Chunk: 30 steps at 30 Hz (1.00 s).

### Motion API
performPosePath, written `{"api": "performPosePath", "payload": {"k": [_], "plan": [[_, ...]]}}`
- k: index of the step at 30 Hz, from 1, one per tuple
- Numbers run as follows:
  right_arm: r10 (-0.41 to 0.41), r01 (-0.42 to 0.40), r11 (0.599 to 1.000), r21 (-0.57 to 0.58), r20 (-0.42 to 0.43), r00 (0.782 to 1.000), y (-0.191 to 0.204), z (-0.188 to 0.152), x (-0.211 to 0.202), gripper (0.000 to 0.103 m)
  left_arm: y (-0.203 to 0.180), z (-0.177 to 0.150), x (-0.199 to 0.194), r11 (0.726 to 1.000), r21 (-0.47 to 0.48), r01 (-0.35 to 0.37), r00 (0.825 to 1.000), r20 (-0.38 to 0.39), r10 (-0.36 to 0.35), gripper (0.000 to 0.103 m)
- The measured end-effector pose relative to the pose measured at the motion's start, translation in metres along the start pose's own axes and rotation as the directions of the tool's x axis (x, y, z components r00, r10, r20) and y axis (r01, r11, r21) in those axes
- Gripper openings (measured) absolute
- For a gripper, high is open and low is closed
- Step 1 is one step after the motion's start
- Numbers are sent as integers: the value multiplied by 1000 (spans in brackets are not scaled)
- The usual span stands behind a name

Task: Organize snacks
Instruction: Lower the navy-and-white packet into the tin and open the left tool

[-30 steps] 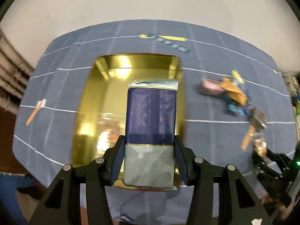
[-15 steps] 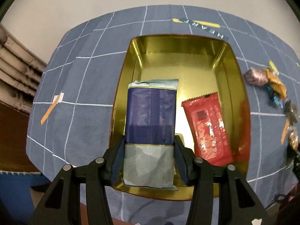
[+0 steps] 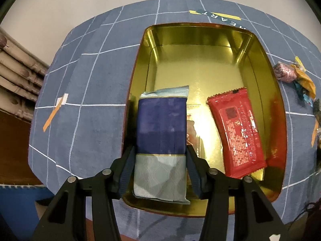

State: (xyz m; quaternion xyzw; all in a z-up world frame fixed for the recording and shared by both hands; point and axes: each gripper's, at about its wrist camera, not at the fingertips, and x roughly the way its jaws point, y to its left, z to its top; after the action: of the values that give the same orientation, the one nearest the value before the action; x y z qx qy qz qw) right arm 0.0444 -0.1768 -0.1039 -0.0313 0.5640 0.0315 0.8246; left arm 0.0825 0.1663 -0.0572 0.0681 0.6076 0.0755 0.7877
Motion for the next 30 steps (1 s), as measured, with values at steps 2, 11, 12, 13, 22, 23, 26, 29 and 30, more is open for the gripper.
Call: {"api": "performPosePath", "payload": {"k": [2,11,12,13,22,23,26,29,30], "plan": [[-1,1,1000,-2,2,1000,1,0,0,42,0,-1,0,1000,8,-8,1000,5,8,48],[-7,7,1000,4,16,1000,0,-4,0,41,2,-4,-2,1000,-11,10,1000,26,-10,49],[-8,8,1000,4,15,1000,0,-3,0,40,3,-5,-4,1000,-17,17,999,34,-17,50],[-10,10,1000,7,13,1000,0,-3,0,40,4,-5,-6,999,-22,23,999,42,-23,52],[4,-5,999,50,9,1000,3,-4,-5,40,6,-10,-28,996,-45,71,988,140,-64,62],[4,-5,999,50,13,1000,4,-4,-7,40,6,-11,-30,996,-43,75,986,149,-68,62],[2,-3,999,54,27,1000,7,-4,-14,40,7,-13,-35,995,-54,88,983,165,-78,63],[1,-4,999,54,44,999,7,-1,-21,40,11,-14,-38,992,-72,103,981,174,-89,64],[3,-5,999,53,51,999,9,0,-24,40,14,-15,-39,991,-81,107,980,177,-91,65]]}}
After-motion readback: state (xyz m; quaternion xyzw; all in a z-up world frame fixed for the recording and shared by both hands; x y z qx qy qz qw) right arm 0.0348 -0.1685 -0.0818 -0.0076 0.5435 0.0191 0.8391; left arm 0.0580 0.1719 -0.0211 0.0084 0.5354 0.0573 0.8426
